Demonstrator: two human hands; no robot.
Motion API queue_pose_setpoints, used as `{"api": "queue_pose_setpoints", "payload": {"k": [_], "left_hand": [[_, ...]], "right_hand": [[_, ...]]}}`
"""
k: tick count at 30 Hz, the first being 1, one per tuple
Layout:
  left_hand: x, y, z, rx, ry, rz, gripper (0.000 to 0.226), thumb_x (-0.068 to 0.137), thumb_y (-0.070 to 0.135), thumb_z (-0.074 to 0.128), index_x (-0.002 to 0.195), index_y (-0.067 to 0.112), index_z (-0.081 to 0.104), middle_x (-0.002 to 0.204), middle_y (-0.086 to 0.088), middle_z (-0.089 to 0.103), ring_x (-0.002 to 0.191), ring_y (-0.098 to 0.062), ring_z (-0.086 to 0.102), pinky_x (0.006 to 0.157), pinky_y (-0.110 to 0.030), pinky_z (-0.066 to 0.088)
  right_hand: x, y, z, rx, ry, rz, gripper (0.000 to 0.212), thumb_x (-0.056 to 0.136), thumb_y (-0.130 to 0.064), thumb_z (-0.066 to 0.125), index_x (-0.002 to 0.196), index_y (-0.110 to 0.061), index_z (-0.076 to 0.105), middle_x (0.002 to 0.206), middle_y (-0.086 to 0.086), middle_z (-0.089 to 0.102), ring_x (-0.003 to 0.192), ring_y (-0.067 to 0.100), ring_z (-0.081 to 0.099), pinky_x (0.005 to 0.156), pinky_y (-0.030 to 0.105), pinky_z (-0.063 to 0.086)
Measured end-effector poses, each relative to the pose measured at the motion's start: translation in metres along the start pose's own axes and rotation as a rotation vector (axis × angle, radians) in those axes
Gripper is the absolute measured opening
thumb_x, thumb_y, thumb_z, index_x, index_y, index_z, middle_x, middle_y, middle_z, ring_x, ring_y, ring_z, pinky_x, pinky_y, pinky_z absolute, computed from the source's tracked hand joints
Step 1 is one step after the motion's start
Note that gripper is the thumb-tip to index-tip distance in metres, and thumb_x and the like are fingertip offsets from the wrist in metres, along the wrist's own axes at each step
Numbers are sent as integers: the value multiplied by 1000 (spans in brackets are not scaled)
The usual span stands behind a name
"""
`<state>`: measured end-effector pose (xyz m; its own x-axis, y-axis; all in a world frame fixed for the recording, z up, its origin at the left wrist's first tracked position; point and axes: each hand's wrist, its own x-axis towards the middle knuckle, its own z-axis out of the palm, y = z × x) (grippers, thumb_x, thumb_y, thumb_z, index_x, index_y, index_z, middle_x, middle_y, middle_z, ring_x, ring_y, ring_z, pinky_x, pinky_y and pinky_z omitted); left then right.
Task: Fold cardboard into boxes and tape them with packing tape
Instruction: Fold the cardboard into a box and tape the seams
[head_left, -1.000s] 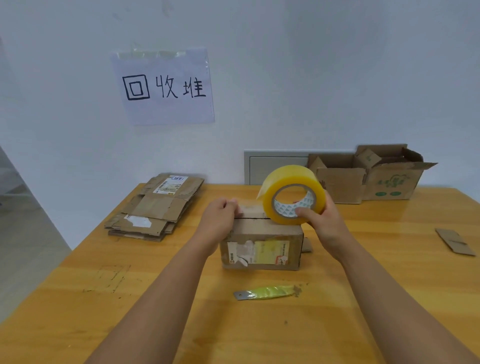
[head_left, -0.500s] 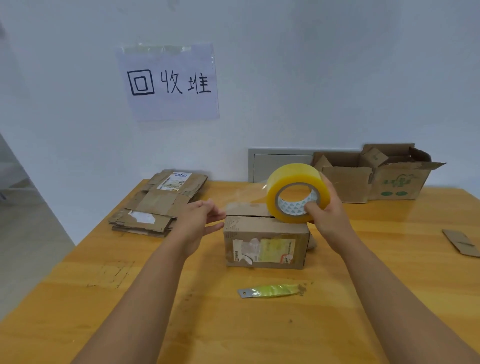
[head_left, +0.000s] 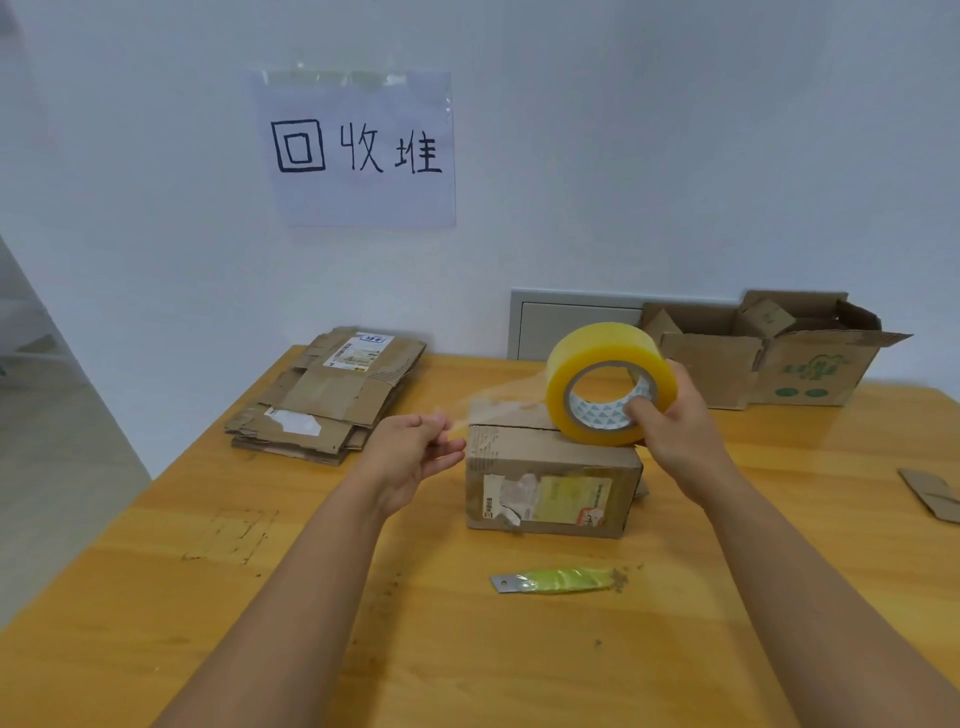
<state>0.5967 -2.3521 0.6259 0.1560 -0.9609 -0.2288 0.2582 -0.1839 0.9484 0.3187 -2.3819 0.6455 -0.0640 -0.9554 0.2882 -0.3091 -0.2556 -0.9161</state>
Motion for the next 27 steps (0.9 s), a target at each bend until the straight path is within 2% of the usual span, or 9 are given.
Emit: {"api": "queue_pose_setpoints", "payload": {"k": [4,8,12,15,19,24,27], "left_hand": [[2,-3,-1,-12,-20,-9,20,101,11,54,87,-1,61,87,-12,60,81,-22,68,68,-29,62],[5,-4,-1,-29,-17,-22,18,102,9,53,92,-3,62,86,-11,63,75,-19,70,70,-30,62],[6,-8,-1,-34,-25,-27,18,102,8,52,91,-5,61,86,-12,65,67,-14,71,66,-27,62],[6,-11,-1,-36,-30,-24,16,101,8,53,100,-5,61,78,-9,61,70,-15,70,63,-25,61],[7,-12,-1,-35,-41,-20,17,101,9,54,113,0,62,79,-9,57,71,-15,69,62,-24,59],[9,-14,-1,-31,-23,8,20,100,12,56,119,7,58,75,-6,58,73,-16,70,63,-26,59],[10,-17,-1,16,5,32,19,100,13,56,119,11,58,76,-5,59,68,-12,68,64,-26,59]], "right_hand": [[-1,0,0,10,0,1,35,95,-6,56,121,-29,52,92,-3,61,88,17,62,80,46,56],[-3,-2,1,1,21,-11,38,95,-5,56,124,-29,52,93,-7,62,90,16,64,81,47,58],[-4,-2,3,-4,40,-20,38,95,-6,56,123,-31,52,92,-9,62,89,14,63,81,46,58],[-4,0,3,-16,48,-25,36,94,-6,57,118,-33,53,92,-7,61,89,18,63,81,50,57],[-3,2,3,-19,56,-29,32,93,-5,57,116,-27,56,87,-6,61,83,17,61,79,48,56],[-3,3,2,-23,52,-39,30,93,-5,57,116,-24,56,87,-6,61,83,17,61,76,46,55],[-3,3,2,-23,49,-40,31,93,-5,57,118,-23,56,87,-6,61,84,17,61,75,44,55]]}}
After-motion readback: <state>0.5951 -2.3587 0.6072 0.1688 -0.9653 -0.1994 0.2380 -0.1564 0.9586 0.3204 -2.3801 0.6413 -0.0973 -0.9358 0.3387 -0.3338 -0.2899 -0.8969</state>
